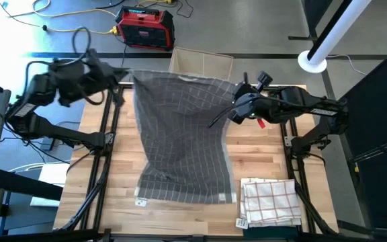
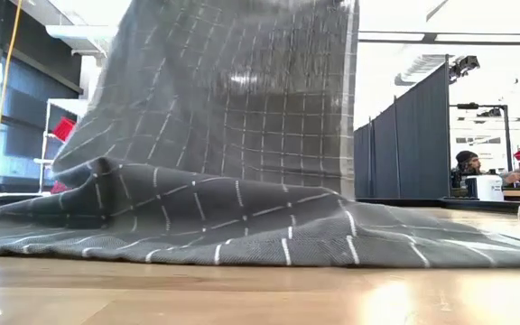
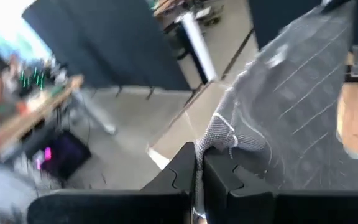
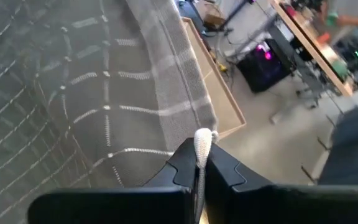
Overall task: Fold towel
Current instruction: Fold the gray patterned towel
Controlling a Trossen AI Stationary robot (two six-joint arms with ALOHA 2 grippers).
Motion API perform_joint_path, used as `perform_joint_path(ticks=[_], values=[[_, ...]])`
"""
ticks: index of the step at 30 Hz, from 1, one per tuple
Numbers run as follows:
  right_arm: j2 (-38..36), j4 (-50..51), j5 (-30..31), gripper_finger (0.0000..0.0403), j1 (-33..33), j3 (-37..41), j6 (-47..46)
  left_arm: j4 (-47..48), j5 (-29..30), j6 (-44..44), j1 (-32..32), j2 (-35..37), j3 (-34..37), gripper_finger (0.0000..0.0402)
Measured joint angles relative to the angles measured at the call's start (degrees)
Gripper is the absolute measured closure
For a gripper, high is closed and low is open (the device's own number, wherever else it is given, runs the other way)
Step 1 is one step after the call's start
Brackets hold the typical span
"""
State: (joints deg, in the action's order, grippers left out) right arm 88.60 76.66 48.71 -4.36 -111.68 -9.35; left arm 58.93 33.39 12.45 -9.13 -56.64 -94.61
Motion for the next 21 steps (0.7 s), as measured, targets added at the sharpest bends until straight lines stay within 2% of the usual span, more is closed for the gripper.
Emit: perform_joint_path(ticks=[3, 6, 9, 11, 13, 16, 18, 21], values=[[-1.2, 0.1, -0.7, 0.0403, 0.2, 0.0, 1.9, 4.2, -0.3, -4.3, 0.0, 1.5, 0.0, 0.0401], [-2.8, -0.2, 0.2, 0.0403, 0.3, 0.0, 3.5, 3.4, -0.2, -3.5, 0.0, 1.9, 0.1, 0.0401], [-4.4, -1.7, 4.0, 0.0403, 0.3, 0.0, 3.7, -2.9, -0.6, 4.3, 0.0, 1.1, 0.1, 0.0402], [-5.4, -3.3, 6.9, 0.0403, 0.3, 0.0, 3.7, -8.6, -3.9, 11.1, 0.0, 0.1, 0.0, 0.0401], [-6.2, -4.8, 7.8, 0.0403, 0.6, 0.0, 3.7, -10.6, -7.9, 13.8, 0.0, -1.0, 0.0, 0.0401], [-6.7, -4.2, 3.2, 0.0403, 1.5, 0.0, 1.4, -5.3, -7.8, 11.3, -0.2, -2.5, 0.1, 0.0402], [-6.5, -1.9, -0.5, 0.0403, 1.8, 0.0, -2.0, 1.3, -3.9, 8.1, -0.9, -3.4, 0.1, 0.0401], [-5.4, 1.7, -2.2, 0.0403, 1.7, 0.0, -5.2, 10.6, 1.4, 3.7, -2.1, -4.5, 0.1, 0.0402]])
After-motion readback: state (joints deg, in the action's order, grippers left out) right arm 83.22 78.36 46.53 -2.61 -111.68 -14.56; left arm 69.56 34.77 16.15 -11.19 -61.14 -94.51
